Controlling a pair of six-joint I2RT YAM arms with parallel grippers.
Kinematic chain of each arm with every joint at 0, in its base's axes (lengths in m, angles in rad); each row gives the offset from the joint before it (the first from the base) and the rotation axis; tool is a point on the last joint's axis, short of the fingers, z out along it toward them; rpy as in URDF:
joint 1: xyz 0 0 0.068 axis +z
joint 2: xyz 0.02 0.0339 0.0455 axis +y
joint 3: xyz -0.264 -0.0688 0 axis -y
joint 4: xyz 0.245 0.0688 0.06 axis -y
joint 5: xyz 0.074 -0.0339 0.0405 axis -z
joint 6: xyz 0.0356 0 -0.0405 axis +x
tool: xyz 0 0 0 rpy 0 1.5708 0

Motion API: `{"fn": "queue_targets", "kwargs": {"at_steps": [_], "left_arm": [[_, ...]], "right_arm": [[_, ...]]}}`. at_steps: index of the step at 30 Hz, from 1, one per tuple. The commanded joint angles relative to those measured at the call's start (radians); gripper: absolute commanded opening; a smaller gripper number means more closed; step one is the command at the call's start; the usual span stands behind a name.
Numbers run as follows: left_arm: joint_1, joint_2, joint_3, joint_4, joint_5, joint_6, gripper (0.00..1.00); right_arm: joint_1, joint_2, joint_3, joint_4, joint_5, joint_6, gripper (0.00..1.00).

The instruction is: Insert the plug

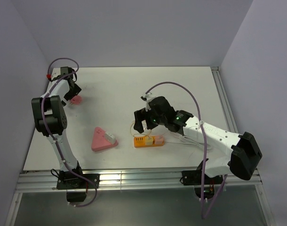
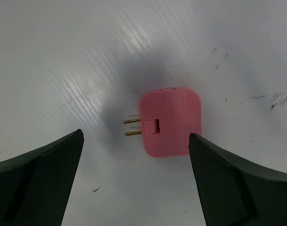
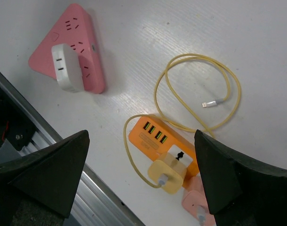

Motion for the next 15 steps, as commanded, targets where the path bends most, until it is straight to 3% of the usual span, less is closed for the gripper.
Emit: {"fn": "queue_targets", "kwargs": {"at_steps": [1, 15], "left_arm": [[0.01, 0.01, 0.038, 0.061, 0.036, -0.023, 0.99], [0.013, 0.12, 0.09, 0.123, 0.07, 0.017, 1.0]], "right_arm": [[-0.028, -0.047, -0.024, 0.046, -0.016, -0.02, 0.99], [-0.04, -0.035, -0.024, 0.059, -0.048, -0.018, 0.99]]}}
